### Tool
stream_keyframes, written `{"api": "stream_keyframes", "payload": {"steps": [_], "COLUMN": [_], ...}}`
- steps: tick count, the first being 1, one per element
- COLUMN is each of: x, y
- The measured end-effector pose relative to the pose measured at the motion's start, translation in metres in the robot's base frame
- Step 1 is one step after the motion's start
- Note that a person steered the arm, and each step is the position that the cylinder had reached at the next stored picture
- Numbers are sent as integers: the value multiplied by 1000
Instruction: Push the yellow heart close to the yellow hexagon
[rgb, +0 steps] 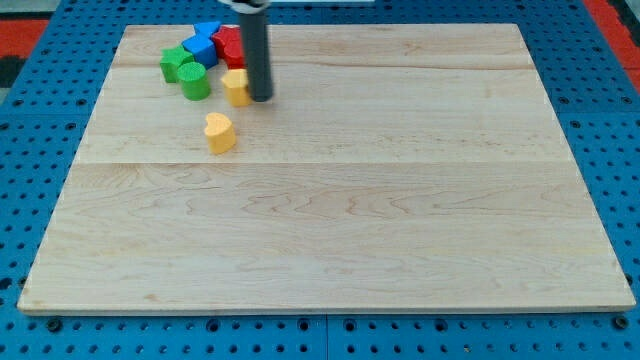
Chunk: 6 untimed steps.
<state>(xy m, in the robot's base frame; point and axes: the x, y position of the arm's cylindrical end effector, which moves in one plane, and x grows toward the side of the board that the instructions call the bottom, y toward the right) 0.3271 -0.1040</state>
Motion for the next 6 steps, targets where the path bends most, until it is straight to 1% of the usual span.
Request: {"api": "stream_keyframes", "payload": {"steps": [1, 2, 3, 4, 5, 6], "x": [15, 92, 134, 103, 56, 17], "y": [7, 30, 10, -23, -23, -23]}}
